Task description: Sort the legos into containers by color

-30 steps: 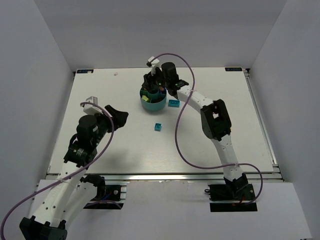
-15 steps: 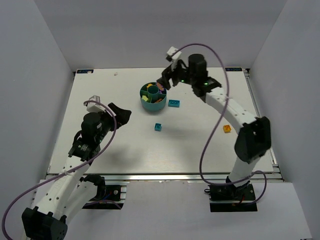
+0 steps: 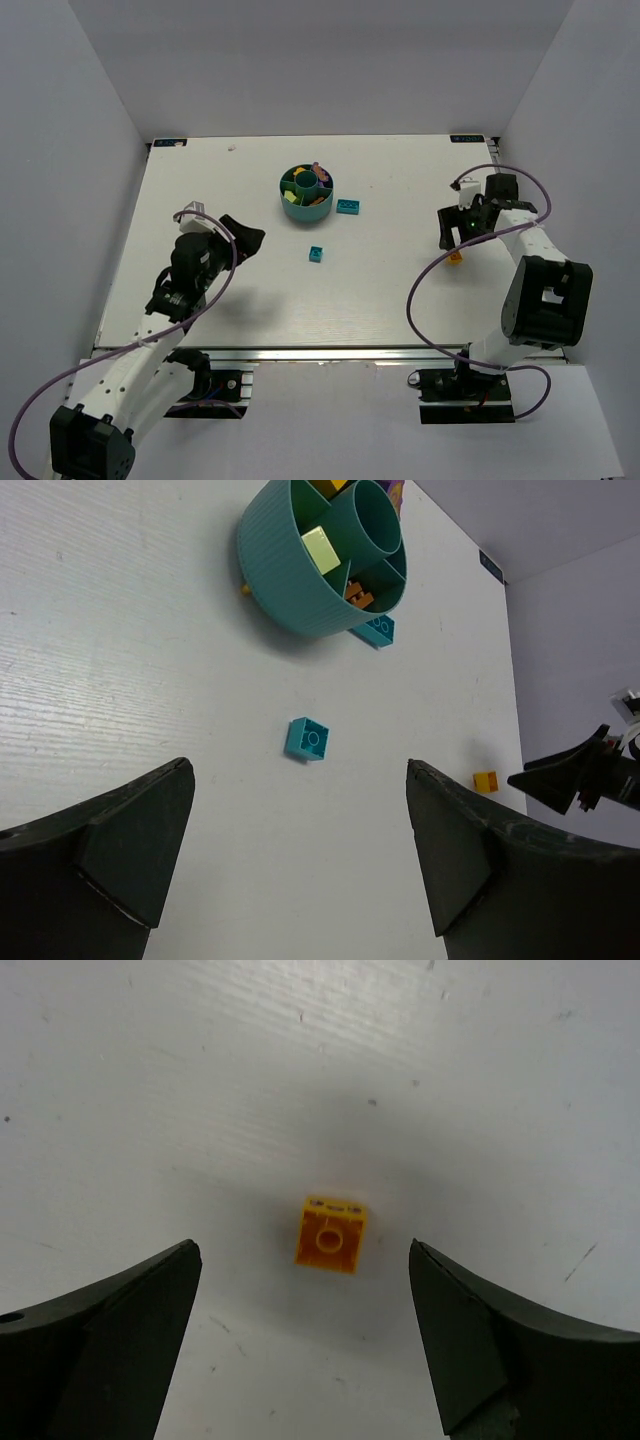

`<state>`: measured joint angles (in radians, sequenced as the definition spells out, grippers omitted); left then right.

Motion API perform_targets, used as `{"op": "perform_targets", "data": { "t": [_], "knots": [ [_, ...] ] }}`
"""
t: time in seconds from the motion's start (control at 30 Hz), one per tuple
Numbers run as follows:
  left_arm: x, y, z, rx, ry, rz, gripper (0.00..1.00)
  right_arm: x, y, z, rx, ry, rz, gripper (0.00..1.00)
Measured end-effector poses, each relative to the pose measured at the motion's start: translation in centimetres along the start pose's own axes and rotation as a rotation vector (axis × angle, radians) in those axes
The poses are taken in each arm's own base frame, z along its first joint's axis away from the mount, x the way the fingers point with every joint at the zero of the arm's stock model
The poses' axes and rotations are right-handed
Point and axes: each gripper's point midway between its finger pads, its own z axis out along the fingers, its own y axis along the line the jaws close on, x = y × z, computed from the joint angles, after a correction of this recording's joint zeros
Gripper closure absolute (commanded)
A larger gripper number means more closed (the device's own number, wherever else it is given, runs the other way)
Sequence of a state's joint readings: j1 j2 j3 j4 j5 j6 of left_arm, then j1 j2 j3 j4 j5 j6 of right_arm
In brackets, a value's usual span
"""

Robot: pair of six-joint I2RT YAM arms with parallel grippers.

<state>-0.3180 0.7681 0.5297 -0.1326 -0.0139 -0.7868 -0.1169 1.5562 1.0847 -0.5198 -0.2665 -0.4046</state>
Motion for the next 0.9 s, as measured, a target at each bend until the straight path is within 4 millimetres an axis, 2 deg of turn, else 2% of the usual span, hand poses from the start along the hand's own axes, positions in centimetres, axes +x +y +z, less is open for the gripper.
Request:
{"op": "perform_targets", "data": {
  "t": [0.07,0.17,0.27,0.4,0.57,0.83,0.9],
  "knots": [
    [0.0,-0.1,0.3,0.005,0.0,0.0,0.05,1.6,0.1,-0.1,0.017,0.054,0.003,0.11],
    [0.6,0.0,0.9,0.004,0.03,0.001,0.05,1.6,-0.1,-0.3,0.041,0.059,-0.005,0.12],
    [1.4,0.3,1.2,-0.003,0.062,0.0,0.05,1.7,-0.2,-0.1,0.05,0.068,-0.002,0.18],
    [1.3,0.0,1.0,0.012,0.064,-0.005,0.05,2.5,-0.7,1.1,0.057,0.104,0.01,0.27],
    [0.5,-0.9,0.2,0.046,0.033,-0.018,0.05,4.1,-1.0,2.9,0.041,0.167,0.029,0.34],
    [0.2,-1.3,-0.3,0.059,0.019,-0.023,0.05,4.9,-1.4,3.9,0.051,0.201,0.036,0.55],
    [0.2,-1.2,-0.3,0.058,0.02,-0.023,0.05,4.8,-1.5,4.0,0.056,0.195,0.033,0.64]
  ]
}}
